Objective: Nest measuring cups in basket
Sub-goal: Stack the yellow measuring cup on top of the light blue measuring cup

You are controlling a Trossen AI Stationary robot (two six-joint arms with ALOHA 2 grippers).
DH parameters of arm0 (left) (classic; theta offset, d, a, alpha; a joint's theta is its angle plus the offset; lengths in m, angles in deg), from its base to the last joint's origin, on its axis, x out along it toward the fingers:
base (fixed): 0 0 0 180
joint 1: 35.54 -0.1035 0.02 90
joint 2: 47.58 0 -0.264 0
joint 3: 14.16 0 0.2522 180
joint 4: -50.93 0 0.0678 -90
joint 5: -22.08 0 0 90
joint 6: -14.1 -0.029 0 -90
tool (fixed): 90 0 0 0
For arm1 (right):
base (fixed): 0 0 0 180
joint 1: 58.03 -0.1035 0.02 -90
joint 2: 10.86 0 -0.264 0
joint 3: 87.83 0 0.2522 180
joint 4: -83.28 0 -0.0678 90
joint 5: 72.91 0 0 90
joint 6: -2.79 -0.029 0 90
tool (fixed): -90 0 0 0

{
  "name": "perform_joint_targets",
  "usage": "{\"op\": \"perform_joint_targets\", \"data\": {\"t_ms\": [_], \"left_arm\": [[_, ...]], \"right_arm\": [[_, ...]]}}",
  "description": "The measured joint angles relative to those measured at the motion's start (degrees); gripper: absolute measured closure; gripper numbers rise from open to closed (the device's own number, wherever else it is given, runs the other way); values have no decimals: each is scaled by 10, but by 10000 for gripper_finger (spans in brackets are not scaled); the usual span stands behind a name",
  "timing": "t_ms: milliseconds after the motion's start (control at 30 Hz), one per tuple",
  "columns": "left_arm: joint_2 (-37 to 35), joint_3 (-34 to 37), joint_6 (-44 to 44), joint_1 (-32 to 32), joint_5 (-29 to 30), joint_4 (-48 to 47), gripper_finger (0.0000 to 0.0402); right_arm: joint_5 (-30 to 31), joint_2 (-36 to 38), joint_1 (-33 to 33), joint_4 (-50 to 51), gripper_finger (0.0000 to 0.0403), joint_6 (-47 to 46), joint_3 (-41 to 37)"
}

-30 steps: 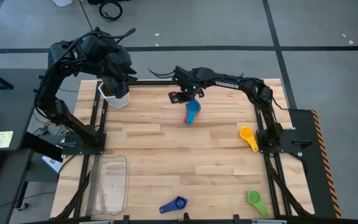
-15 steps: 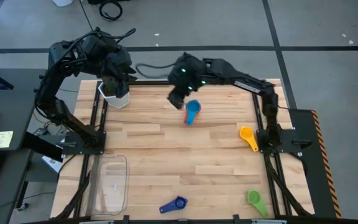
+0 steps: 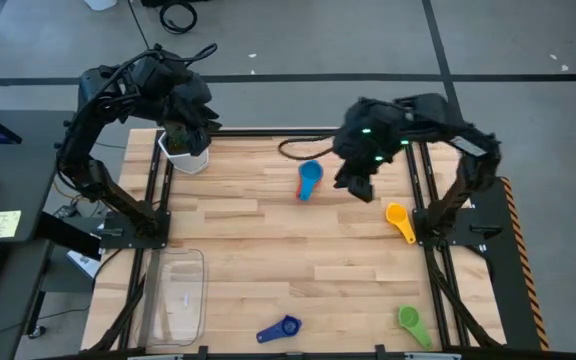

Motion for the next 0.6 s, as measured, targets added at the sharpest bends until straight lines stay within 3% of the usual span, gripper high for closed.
{"op": "perform_joint_targets", "data": {"t_ms": [233,600], "left_arm": [[0,0,0,0,0,0,267],[0,0,-1,0,0,0,267]], "right_arm": [[-63,75,-24,6,297,-76,-2],[-42,130,-84,9,298,-166,-19]]}}
